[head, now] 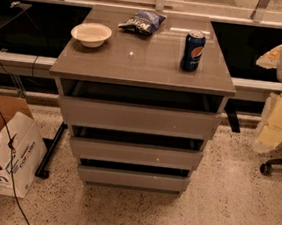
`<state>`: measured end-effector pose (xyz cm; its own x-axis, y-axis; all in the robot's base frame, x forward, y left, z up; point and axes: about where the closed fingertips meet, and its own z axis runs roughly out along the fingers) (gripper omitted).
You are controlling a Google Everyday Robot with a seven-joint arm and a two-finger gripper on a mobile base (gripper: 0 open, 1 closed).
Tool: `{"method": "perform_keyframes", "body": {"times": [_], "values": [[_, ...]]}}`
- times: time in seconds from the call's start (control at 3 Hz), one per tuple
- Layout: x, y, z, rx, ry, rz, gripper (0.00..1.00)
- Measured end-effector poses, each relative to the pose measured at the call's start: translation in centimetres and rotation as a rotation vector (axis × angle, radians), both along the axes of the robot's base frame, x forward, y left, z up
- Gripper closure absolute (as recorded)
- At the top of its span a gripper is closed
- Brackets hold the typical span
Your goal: Open bottom drawer
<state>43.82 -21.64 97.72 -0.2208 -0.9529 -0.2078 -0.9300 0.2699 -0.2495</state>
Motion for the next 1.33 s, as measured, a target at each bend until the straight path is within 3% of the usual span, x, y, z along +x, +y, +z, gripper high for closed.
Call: {"method": "perform_keyframes", "body": {"times": [0.67, 1.33], "values": [[-0.2, 0.5, -0.5, 0.041, -0.03, -0.021, 0.0], [-0.1, 2.6, -5.0, 0.175, -0.054, -0.058, 0.0]]}}
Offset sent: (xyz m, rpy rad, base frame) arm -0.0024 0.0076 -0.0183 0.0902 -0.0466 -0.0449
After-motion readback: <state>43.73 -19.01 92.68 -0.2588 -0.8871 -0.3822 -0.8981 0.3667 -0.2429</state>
